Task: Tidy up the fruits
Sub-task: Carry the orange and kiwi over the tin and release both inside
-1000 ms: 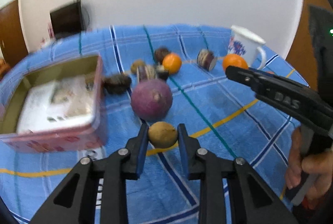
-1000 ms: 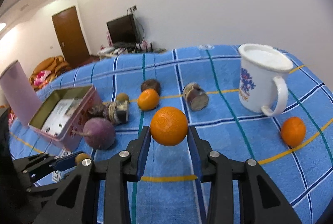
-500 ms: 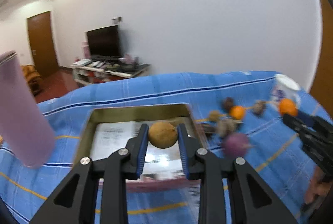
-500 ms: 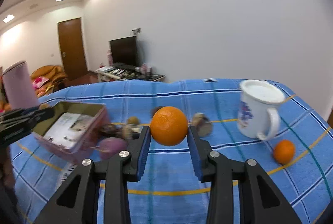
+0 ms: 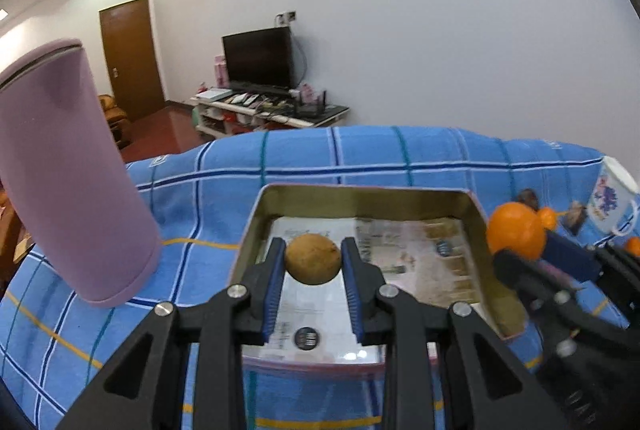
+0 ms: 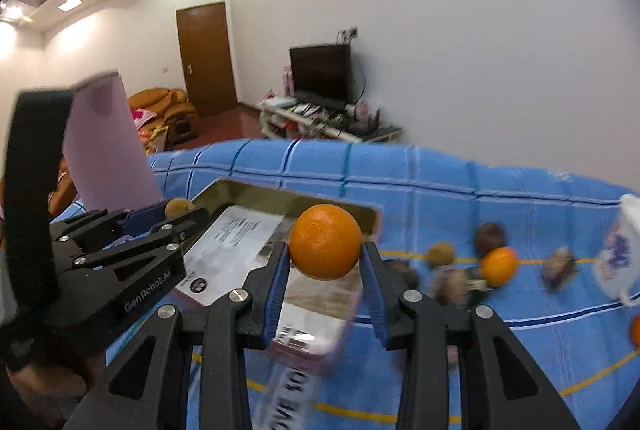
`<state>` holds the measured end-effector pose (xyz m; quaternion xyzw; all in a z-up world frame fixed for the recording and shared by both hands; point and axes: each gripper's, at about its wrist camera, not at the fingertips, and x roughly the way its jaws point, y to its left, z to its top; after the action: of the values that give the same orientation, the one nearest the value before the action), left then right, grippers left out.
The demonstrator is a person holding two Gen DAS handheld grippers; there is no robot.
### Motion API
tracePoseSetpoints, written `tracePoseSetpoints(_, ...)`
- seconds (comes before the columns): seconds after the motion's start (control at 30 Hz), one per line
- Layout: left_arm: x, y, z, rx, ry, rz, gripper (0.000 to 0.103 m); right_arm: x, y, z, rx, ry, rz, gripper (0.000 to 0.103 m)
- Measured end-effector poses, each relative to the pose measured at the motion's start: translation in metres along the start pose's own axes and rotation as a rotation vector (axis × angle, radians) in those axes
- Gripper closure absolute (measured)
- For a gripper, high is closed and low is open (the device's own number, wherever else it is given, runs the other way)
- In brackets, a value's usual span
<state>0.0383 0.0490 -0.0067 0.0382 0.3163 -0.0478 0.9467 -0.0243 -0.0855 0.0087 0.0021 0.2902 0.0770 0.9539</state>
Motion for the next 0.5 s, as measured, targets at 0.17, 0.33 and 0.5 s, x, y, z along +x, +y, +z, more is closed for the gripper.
tracePoseSetpoints(0.17, 0.010, 0.006, -0.001, -0.020, 0.040, 0.008, 0.074, 0.025, 0.008, -0.001, -0.012, 0.042, -0.003, 0.065)
tracePoseSetpoints(0.33, 0.012, 0.005, -0.002, -0.002, 0.046, 0.032, 0.074, 0.037, 0.012, -0.001, -0.013, 0.069, 0.015, 0.065)
tracePoseSetpoints(0.5, 0.019, 0.007, -0.004, -0.010, 0.076, 0.047, 0.074, 0.047, 0.022, -0.006, -0.045, 0.101, 0.033, 0.064)
